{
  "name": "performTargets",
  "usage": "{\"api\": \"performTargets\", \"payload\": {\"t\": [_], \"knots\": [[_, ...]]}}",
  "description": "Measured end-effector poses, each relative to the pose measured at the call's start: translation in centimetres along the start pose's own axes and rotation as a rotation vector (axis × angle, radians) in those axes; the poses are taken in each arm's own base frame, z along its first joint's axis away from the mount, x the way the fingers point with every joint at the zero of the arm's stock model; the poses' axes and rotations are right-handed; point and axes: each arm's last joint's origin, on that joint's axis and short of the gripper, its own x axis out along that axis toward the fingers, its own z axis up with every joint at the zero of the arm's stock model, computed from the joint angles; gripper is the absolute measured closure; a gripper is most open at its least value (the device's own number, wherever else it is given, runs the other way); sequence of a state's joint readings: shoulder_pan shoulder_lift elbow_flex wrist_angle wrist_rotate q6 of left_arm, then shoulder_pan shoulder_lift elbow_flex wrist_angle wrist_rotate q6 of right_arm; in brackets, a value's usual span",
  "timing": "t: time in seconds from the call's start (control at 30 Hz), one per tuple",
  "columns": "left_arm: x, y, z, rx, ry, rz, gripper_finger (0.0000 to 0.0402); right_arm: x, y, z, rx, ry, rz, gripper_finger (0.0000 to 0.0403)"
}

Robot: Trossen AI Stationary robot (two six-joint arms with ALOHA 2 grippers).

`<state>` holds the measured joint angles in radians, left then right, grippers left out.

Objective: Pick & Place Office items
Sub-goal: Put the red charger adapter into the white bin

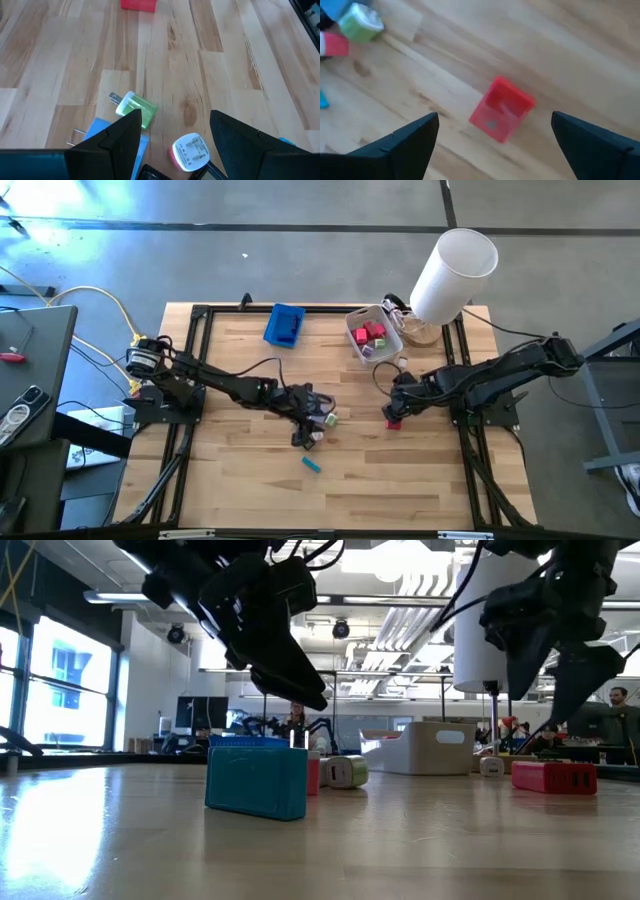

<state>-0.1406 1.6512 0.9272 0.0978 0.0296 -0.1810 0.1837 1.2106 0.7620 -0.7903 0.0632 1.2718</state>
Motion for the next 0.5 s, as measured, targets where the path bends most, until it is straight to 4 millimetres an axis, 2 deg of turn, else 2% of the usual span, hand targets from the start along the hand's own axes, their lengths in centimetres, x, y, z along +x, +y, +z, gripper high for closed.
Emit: {"api": "performTargets", "payload": {"t": [0.17, 0.5], "knots": [[0.0, -0.1, 0.0, 0.009, 0.003, -0.002, 0.0174, 0.6, -0.4, -0.2, 0.133, 0.04, -0.077, 0.0028], [0.0, -0.1, -0.1, 0.01, 0.005, -0.001, 0.0174, 3.5, 0.6, -0.2, 0.118, 0.076, -0.134, 0.0027]]}}
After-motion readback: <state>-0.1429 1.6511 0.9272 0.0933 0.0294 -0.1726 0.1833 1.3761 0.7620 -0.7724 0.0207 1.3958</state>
